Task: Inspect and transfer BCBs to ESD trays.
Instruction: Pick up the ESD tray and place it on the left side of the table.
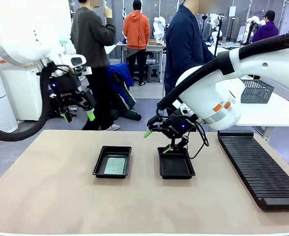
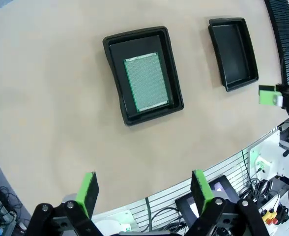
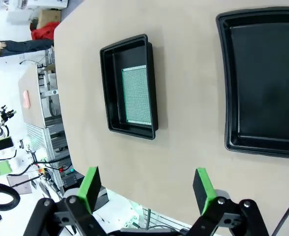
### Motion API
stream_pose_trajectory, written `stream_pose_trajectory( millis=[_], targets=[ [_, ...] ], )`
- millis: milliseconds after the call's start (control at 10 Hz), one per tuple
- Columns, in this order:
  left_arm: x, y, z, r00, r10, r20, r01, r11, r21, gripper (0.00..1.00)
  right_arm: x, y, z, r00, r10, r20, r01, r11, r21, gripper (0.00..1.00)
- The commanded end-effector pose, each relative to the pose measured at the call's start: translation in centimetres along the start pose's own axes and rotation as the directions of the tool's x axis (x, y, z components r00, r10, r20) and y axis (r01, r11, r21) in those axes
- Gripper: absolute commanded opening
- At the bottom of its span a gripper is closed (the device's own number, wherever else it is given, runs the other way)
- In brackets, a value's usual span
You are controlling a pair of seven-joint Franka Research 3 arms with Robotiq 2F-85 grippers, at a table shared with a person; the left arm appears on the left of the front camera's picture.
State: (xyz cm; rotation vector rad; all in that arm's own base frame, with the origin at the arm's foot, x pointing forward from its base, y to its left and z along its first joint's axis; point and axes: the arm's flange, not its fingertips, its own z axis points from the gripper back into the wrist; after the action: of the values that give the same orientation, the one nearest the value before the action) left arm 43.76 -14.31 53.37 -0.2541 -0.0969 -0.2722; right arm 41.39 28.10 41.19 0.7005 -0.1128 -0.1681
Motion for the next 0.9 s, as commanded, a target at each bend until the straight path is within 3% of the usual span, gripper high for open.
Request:
stream_pose_trajectory(
  millis=[0, 400, 800],
  targets=[
    [1.3, -0.7, -2.5, 0.999, 0.038, 0.007, -0.038, 0.999, 0.039, 1.00, -0.2, -1.7, 0.5, 0.999, 0.001, 0.039, -0.003, 0.999, 0.037, 1.00],
    [4.1, -0.6, -9.0, 0.992, 0.123, -0.020, -0.121, 0.990, 0.070, 1.00, 0.9, -3.0, 1.1, 0.998, -0.021, 0.056, 0.017, 0.997, 0.071, 1.00],
    [5.7, 0.1, -14.1, 0.972, 0.229, 0.055, -0.235, 0.963, 0.135, 1.00, 1.1, -1.7, 1.3, 0.999, -0.033, 0.032, 0.032, 0.999, 0.040, 1.00]
  ],
)
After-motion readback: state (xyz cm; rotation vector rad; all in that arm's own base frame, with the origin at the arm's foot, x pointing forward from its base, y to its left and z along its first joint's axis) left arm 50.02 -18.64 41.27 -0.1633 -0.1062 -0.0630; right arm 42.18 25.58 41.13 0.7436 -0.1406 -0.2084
